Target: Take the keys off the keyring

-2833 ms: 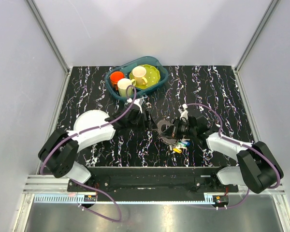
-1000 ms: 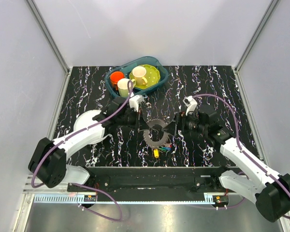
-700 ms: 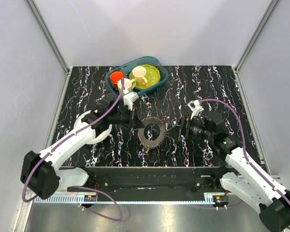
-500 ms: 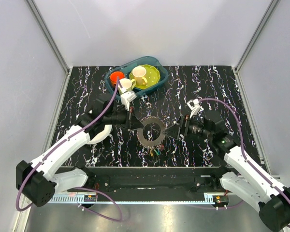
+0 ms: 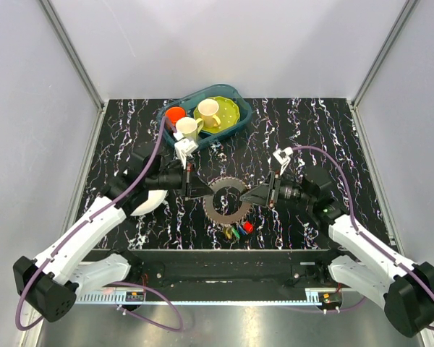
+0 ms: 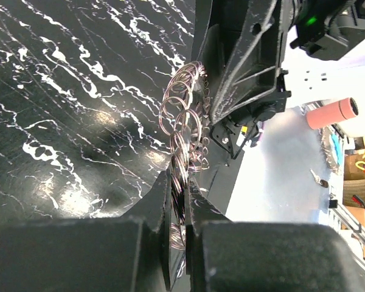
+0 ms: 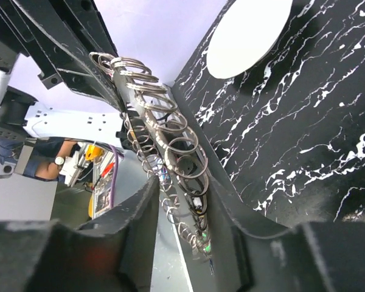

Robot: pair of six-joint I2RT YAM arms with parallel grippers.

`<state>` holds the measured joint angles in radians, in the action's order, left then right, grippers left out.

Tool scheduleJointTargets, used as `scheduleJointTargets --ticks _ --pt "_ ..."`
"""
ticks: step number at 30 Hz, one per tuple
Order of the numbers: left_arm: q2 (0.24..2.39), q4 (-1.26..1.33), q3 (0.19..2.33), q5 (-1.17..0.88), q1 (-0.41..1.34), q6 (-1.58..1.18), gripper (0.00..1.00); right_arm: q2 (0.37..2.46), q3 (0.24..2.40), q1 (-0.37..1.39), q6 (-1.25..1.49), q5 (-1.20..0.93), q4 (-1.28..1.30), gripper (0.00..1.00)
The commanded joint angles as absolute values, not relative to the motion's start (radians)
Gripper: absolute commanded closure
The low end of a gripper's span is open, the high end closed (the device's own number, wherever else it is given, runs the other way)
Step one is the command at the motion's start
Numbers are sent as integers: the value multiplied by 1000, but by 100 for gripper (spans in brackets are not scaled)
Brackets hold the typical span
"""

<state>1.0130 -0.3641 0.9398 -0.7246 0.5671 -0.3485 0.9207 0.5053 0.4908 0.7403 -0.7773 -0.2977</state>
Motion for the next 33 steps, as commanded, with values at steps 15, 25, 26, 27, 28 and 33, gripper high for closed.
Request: scheduleJointTargets --ticks 15,25,26,27,28,33 --pt "889 -221 882 -850 500 -437 11 821 666 492 836 -825 -471 100" --pt "807 -3 825 -914 502 -653 19 882 732 494 845 -785 -593 100" --pt "805 -3 828 -910 503 -657 23 896 733 492 851 -785 -600 100" --pt "802 -5 830 -910 503 -658 24 902 733 494 860 -788 -604 100" --pt "802 -3 831 -908 503 -669 27 908 732 494 867 -790 -620 100" --pt "805 17 819 -887 526 -687 46 925 718 494 873 -787 -624 100"
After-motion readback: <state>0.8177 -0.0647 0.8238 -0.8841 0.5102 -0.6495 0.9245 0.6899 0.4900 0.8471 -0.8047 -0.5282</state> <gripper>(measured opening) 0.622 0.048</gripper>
